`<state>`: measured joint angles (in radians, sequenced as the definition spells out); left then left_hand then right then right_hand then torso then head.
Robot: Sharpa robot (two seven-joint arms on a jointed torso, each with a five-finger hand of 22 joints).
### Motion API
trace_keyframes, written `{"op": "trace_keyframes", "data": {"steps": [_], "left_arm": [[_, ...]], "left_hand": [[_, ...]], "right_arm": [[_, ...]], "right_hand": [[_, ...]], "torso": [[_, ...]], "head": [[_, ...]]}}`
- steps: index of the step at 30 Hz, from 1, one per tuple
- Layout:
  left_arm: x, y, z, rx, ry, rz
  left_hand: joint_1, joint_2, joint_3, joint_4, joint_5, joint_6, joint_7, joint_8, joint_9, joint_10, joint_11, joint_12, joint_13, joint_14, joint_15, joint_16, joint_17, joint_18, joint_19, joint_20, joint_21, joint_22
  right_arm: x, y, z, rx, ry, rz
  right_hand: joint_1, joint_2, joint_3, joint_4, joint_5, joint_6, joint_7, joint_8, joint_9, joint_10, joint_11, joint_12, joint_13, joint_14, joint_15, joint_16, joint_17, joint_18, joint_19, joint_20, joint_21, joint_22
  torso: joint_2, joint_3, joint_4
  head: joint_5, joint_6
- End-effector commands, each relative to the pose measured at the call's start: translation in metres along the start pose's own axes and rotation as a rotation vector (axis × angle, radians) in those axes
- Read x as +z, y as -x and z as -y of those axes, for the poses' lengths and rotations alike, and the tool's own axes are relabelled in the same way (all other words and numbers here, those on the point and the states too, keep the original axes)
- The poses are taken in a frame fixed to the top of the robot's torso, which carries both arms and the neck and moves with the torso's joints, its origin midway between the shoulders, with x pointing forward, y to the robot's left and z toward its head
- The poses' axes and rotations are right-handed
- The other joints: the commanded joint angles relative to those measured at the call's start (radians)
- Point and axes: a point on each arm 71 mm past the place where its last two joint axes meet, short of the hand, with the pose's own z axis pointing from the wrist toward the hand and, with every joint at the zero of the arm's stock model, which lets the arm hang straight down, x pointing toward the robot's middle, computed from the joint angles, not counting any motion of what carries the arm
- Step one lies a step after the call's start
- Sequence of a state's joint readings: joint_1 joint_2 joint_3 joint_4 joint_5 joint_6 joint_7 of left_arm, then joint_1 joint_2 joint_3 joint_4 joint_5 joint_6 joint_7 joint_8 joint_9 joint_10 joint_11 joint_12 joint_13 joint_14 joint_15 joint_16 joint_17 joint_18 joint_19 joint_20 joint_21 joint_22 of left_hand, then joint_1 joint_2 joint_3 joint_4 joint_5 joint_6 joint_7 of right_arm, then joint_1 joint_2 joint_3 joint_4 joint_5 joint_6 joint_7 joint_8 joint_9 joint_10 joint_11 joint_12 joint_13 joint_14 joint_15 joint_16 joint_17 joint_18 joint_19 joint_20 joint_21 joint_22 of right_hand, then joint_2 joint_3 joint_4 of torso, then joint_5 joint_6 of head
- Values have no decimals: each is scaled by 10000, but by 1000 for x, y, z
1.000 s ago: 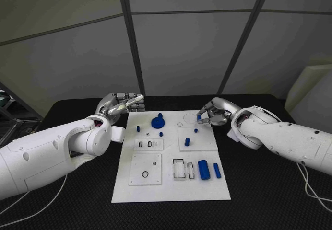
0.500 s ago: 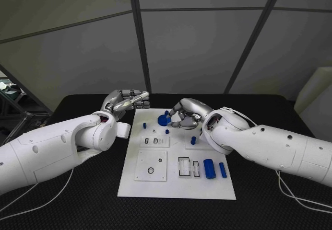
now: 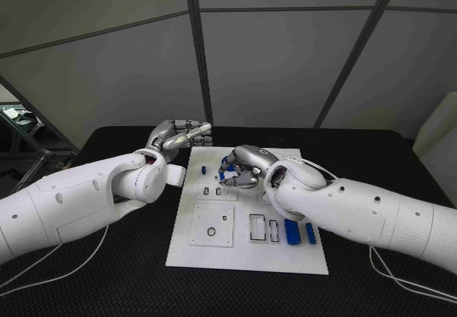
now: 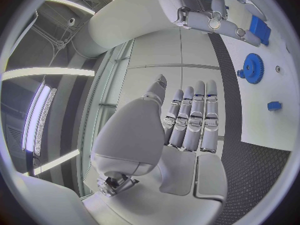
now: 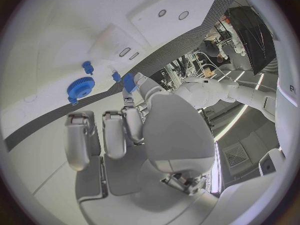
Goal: Assemble the parts on the task board
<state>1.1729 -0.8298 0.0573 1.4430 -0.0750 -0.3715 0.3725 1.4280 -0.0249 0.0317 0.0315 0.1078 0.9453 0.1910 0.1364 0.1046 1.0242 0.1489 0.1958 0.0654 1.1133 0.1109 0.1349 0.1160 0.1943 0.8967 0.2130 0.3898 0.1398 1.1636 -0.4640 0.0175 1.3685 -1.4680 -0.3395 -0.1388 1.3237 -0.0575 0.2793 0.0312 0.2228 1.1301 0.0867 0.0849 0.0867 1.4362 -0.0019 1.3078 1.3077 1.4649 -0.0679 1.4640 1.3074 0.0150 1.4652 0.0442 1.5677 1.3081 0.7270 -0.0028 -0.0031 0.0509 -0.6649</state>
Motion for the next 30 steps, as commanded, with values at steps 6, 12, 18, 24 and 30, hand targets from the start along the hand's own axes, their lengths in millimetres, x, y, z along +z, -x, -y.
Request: {"op": "trace_keyframes", "data": {"steps": [6, 12, 18, 24, 30], "left_arm": [[2, -3, 1, -36, -78, -136], [2, -3, 1, -36, -77, -135], [2, -3, 1, -43, -72, -149], [3, -4, 0, -47, -68, -158], [3, -4, 0, -47, -62, -158]], "left_hand": [[15, 58, -5, -46, -37, 18, 62, -50, -17, 39, 31, -42, 0, 6, 34, -39, 14, -130, -8, 72, -55, -14], [9, 69, -12, -63, -49, 20, 63, -68, -21, 44, 33, -63, 0, 11, 36, -59, 19, -130, -8, 74, -57, -21], [9, 69, -12, -63, -49, 20, 63, -68, -21, 44, 33, -63, 0, 11, 36, -59, 19, -130, -8, 74, -57, -21], [9, 69, -12, -63, -49, 20, 63, -68, -21, 44, 33, -63, 0, 11, 36, -59, 19, -130, -8, 74, -57, -21], [9, 69, -12, -63, -49, 20, 63, -68, -21, 44, 33, -63, 0, 11, 36, -59, 19, -130, -8, 74, -57, -21]], "right_arm": [[4, -13, -1, -909, -188, -451], [3, -20, 1, -1039, -274, -794], [3, -25, 2, -1015, -328, -1003], [3, -28, 4, -1073, -409, -1221], [3, -29, 5, -1128, -455, -1338]], "right_hand": [[-94, -4, 34, -60, 78, 230, -132, 31, 111, -36, -42, -69, 175, 588, -66, -6, 397, -150, 1056, -58, 31, 2627], [-115, -22, 32, -68, 94, 224, -127, 16, 111, -45, -37, -79, 168, 585, -63, -13, 385, -150, 1056, -56, 31, 2627], [-124, -24, 31, -68, 98, 222, -124, 11, 111, -47, -35, -82, 166, 585, -62, -13, 386, -150, 1056, -55, 31, 2627], [-144, -31, 30, -68, 103, 215, -119, -1, 111, -51, -31, -86, 164, 584, -60, -16, 382, -150, 1056, -53, 31, 2627], [-162, -39, 27, -68, 104, 210, -115, -12, 110, -54, -27, -88, 163, 583, -57, -19, 376, -150, 1056, -52, 31, 2627]], "torso": [[0, 15, 10], [4, 14, 5], [4, 18, 11], [0, 11, 6], [-2, 11, 7]], "head": [[89, -125], [142, -188], [176, -209], [167, -238], [178, -260]]}}
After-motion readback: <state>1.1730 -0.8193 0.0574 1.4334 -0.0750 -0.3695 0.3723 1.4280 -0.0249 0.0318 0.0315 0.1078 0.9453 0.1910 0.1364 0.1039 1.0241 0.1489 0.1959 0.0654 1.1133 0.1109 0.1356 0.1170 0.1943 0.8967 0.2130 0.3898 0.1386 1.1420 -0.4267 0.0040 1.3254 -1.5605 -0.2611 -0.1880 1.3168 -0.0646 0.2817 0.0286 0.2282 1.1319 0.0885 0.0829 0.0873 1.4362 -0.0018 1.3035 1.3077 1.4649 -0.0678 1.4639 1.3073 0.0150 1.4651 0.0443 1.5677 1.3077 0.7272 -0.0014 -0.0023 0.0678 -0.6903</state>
